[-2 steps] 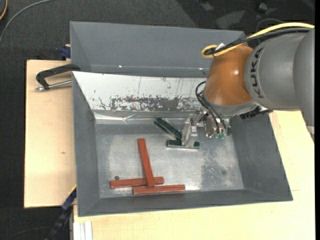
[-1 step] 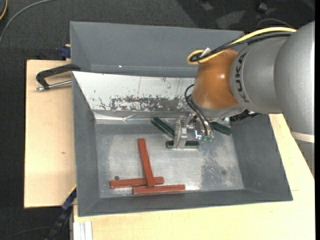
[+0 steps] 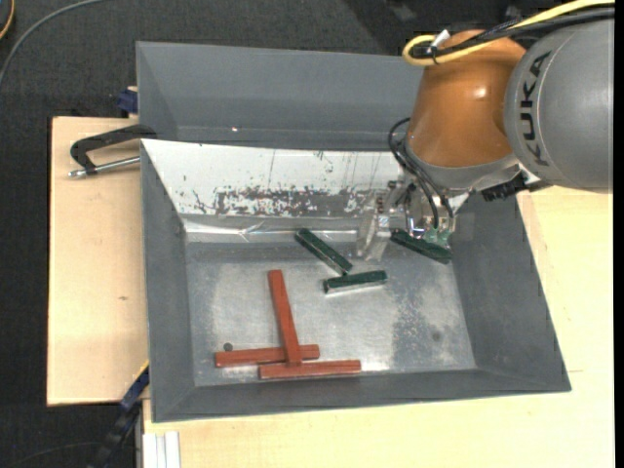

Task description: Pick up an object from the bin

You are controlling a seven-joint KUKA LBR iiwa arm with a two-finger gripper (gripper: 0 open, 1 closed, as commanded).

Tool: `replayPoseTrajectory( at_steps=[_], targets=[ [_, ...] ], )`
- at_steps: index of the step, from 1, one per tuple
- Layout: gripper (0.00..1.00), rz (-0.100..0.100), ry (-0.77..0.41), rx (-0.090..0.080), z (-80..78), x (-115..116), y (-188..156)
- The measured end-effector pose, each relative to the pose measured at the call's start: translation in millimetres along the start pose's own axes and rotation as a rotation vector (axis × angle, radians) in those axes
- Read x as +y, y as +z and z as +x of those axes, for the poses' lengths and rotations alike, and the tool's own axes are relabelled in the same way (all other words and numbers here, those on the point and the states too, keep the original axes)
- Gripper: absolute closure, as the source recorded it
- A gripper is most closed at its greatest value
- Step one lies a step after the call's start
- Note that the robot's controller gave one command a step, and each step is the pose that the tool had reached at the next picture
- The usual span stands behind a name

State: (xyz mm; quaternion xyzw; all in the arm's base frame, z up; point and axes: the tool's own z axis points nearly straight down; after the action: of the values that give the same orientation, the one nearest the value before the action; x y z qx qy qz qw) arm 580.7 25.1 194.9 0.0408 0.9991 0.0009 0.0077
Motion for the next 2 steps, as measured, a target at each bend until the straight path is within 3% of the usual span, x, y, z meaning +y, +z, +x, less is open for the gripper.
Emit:
replayPoseTrajectory(
  at_steps=[1, 2],
  targets=[
    [0.00, 0.001, 0.000, 0.009, 1.9, 0.2, 5.1],
    [0.00, 0.003, -0.004, 0.022, 5.9, -31.6, 128.7]
  ],
)
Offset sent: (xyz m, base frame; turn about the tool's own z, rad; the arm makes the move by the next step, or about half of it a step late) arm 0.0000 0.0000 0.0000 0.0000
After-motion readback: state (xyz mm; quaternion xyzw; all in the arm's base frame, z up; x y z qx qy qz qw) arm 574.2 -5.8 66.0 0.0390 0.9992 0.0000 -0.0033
